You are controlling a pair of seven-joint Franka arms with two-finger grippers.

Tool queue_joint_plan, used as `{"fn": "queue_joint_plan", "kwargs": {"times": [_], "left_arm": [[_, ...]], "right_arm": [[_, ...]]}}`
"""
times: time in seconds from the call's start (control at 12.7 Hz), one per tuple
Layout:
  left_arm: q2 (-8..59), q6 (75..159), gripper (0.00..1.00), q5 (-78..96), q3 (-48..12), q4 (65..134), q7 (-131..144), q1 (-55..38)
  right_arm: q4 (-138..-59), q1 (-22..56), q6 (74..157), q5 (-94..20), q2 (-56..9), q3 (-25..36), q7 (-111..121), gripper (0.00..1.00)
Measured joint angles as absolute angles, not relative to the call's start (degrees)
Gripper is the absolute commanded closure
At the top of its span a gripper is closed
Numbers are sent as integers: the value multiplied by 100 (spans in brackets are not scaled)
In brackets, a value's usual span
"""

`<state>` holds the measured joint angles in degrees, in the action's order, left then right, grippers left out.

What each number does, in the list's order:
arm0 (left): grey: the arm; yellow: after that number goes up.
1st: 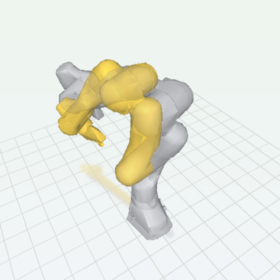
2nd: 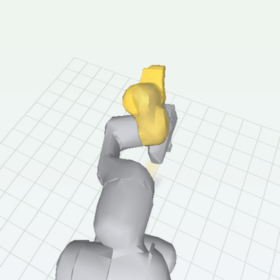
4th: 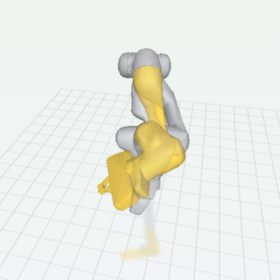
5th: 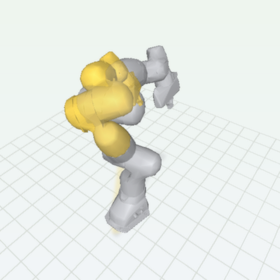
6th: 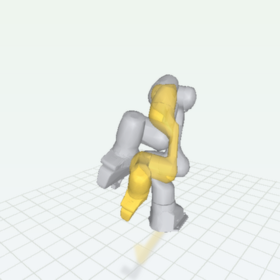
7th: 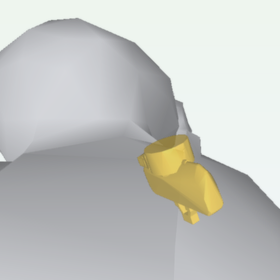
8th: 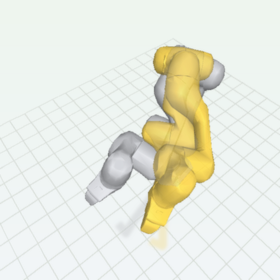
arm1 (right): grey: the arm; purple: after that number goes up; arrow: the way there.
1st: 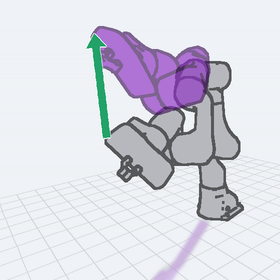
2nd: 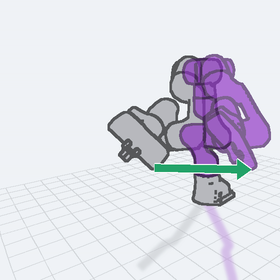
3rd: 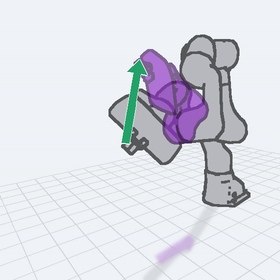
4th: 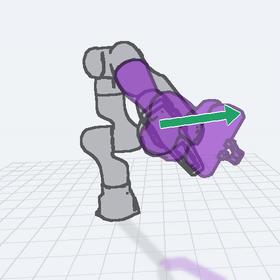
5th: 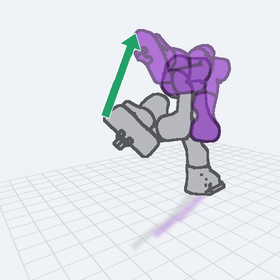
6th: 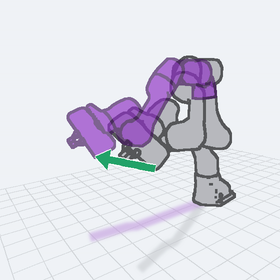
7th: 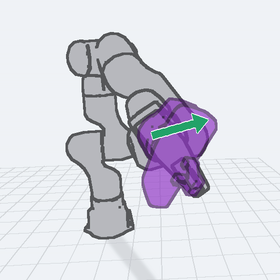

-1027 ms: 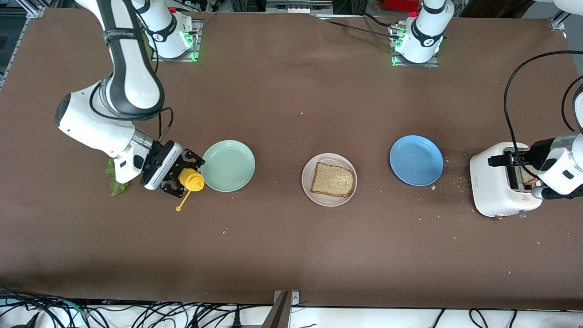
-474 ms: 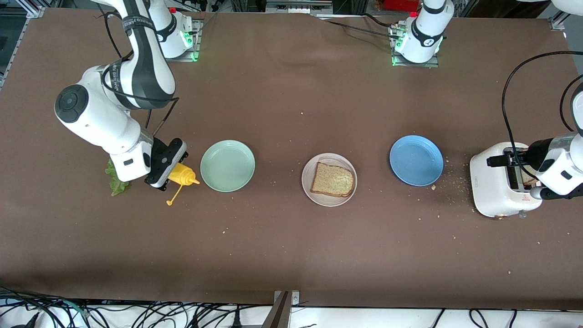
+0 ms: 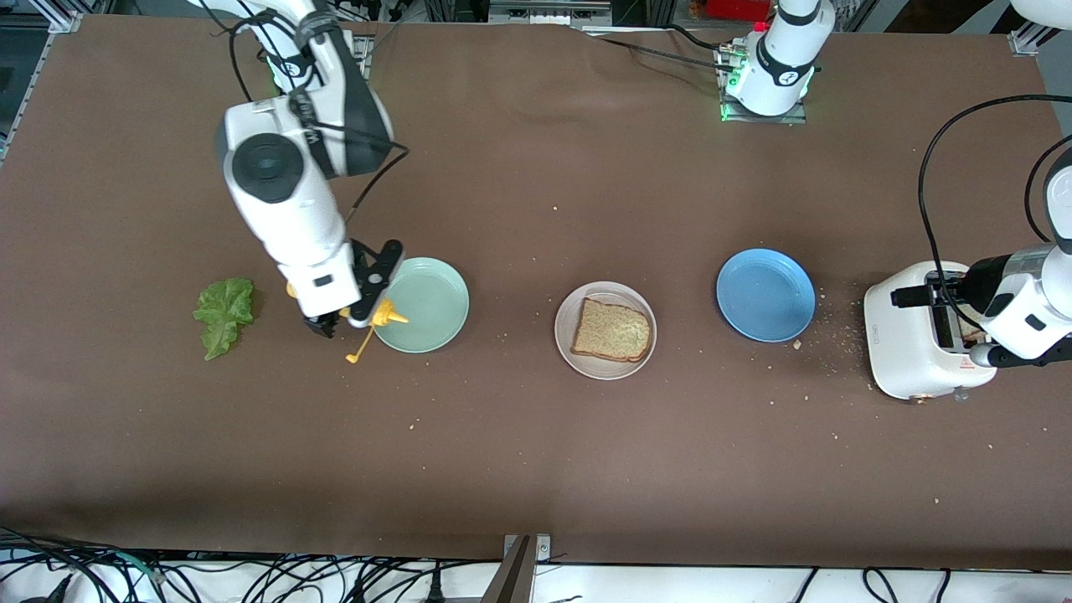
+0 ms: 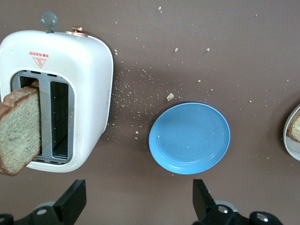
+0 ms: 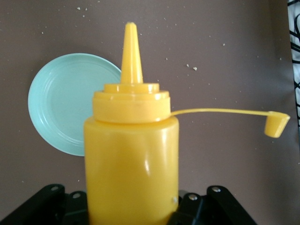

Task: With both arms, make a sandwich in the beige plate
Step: 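Carry the yellow bottle with the right gripper toward the beige plate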

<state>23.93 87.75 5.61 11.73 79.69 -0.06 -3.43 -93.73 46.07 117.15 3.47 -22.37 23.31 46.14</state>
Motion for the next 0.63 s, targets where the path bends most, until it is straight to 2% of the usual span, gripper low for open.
{"fn": "queue_joint_plan", "kwargs": {"times": [0.24, 0.63], "left_arm": [[2393, 8775, 0, 561, 1163, 7970, 25, -358], [2393, 8775, 0, 561, 1156, 7974, 55, -366]], "right_arm": [[-8921, 4713, 11542, 820, -2581, 1922, 4127, 100], [-7978, 5206, 11280, 1289, -3371, 1817, 3552, 100]]}}
